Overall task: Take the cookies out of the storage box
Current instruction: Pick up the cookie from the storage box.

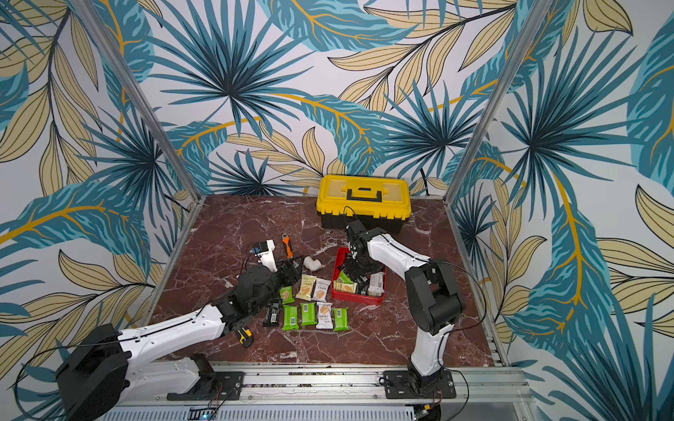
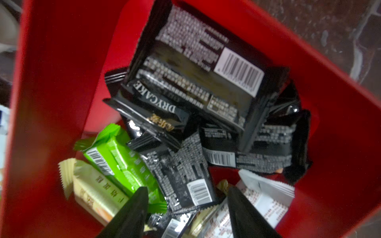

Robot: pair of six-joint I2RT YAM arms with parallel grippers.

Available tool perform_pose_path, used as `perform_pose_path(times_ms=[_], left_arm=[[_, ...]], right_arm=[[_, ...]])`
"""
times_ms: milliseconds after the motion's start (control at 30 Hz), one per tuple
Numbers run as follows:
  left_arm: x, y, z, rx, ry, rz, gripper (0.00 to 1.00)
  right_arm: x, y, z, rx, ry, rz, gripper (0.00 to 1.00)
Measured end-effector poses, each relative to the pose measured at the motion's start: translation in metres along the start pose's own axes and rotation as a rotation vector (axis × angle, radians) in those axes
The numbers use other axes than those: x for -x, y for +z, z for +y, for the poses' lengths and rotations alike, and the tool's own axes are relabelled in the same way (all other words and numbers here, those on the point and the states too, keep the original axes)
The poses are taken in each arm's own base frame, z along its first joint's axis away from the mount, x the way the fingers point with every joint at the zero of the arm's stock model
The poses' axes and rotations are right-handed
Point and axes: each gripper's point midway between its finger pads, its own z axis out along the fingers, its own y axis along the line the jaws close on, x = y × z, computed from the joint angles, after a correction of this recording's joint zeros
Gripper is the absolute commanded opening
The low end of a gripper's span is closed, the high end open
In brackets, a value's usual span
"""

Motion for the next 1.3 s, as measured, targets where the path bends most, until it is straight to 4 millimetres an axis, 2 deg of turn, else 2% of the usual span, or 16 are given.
perform_pose_path(times_ms=[233,633,1133,1300], left_arm=[[0.003,-0.003,0.001,-0.001,-0.006,-0.008,0.58],[0.004,-0.006,0.004,0.005,-0.021,-0.015,0.58],[0.005,-0.005,0.007,0.015,-0.030,-0.018,0.58],[0.007,-0.007,0.007,0.016,-0.032,-0.023,0.58]], right_arm=[[0.001,0.011,0.002,0.003,-0.002,0.020,0.65],[0.006,0.019,0.008,0.032,-0.002,0.026,0.59],[0.009,0.018,0.008,0.033,-0.001,0.017,0.44],[0.011,0.005,0.007,0.035,0.006,-0.017,0.43]])
